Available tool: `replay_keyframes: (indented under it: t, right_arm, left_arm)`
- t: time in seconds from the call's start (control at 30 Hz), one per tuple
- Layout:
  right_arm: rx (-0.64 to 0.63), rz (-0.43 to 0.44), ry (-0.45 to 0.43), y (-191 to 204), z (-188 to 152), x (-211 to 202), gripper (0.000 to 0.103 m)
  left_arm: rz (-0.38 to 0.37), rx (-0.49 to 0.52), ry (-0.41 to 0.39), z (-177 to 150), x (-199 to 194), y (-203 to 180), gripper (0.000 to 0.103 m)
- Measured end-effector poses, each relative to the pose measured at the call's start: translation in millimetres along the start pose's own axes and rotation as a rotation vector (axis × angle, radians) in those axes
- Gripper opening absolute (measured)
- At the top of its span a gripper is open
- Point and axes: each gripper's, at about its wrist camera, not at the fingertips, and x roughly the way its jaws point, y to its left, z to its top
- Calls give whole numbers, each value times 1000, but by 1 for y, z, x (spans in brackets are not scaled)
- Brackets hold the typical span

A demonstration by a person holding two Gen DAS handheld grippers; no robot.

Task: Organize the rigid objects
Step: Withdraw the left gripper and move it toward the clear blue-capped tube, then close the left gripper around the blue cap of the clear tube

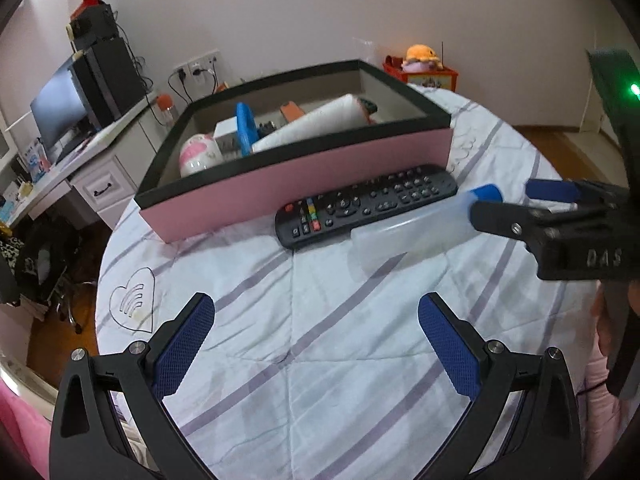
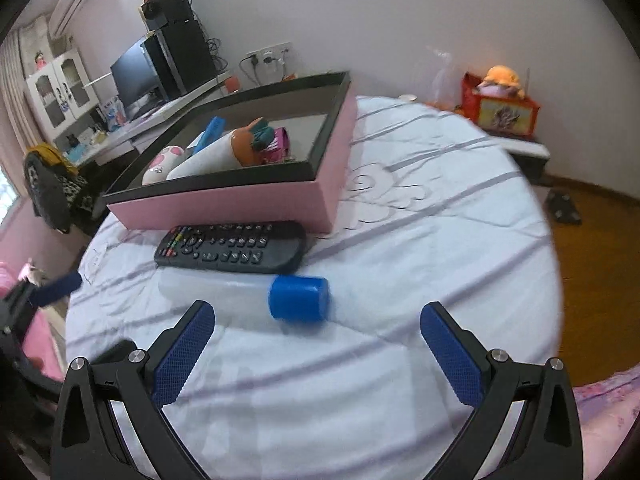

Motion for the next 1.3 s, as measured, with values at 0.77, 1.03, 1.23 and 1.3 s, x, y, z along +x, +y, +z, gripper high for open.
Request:
replay_keyframes:
  t: [0.77, 1.03, 1.23, 1.3]
  right_arm:
    - [-197, 185, 97, 133, -33, 5, 103]
    - [-134, -36, -12, 74, -19, -35, 103]
    - [-56, -109, -35, 12, -7, -40, 103]
    - [-45, -99, -30, 2, -5, -37, 103]
  left_arm:
    - [-18, -107, 23, -62, -29, 73, 103]
    - [-41, -144, -16, -36, -20, 38, 103]
    - [-17, -227, 15, 2, 11, 4, 103]
    - [-25, -230, 31, 10, 22, -5, 103]
